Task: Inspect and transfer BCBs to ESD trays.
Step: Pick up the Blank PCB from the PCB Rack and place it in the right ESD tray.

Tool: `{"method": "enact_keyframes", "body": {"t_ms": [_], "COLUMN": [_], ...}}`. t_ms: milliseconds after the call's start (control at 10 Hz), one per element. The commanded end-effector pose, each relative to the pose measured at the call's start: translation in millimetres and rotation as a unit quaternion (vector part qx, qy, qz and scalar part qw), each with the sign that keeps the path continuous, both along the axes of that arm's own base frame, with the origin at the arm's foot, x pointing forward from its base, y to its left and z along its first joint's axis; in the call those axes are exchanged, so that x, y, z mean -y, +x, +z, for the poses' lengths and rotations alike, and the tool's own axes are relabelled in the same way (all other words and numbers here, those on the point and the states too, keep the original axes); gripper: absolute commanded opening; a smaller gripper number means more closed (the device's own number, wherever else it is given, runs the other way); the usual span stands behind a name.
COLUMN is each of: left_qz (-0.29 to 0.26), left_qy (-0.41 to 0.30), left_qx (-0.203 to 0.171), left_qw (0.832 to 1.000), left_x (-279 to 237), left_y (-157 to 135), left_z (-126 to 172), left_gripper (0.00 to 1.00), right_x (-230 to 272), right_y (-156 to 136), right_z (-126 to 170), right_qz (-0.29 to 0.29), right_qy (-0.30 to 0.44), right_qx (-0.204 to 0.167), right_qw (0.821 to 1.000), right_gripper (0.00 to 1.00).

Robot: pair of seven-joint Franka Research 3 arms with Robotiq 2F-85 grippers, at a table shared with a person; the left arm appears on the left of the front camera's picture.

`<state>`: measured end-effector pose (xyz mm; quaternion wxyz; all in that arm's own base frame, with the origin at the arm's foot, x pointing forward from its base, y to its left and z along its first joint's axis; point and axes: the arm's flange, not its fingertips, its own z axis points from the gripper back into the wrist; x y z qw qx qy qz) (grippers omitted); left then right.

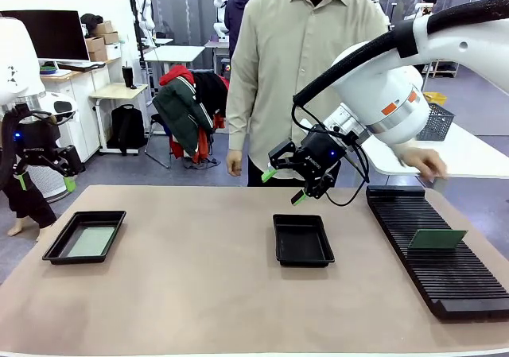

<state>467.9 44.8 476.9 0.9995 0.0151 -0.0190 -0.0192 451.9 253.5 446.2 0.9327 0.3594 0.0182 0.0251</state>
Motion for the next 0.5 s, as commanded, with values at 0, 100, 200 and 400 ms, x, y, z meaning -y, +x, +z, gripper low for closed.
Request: {"method": "enact_keyframes", "body": {"t_ms": [0,100,200,400], "left_qz": [-0.002,-0.002,-0.002,-0.002], "left_qy": [0.000,0.000,0.000,0.000], "left_qx": [0.002,0.002,0.002,0.002], "left_qw": [1.000,1.000,1.000,1.000], "left_x": [-0.3,-0.3,-0.3,-0.3], "left_y": [-0.9,-0.9,-0.9,-0.9], "left_z": [-3.6,-3.6,-3.6,-3.6], "left_gripper": [1.00,1.00,1.00,1.00], "right_x": [-1.4,-1.4,-1.4,-1.4], "right_y": [1.4,1.4,1.4,1.4], "right_z": [-0.7,-0.7,-0.7,-0.7], "right_qz": [-0.004,-0.004,-0.004,-0.004], "right_qy": [-0.004,-0.004,-0.004,-0.004], "right_qx": [-0.001,-0.001,-0.001,-0.001], "right_qw": [1.000,1.000,1.000,1.000], "right_gripper": [1.00,1.00,1.00,1.00]}}
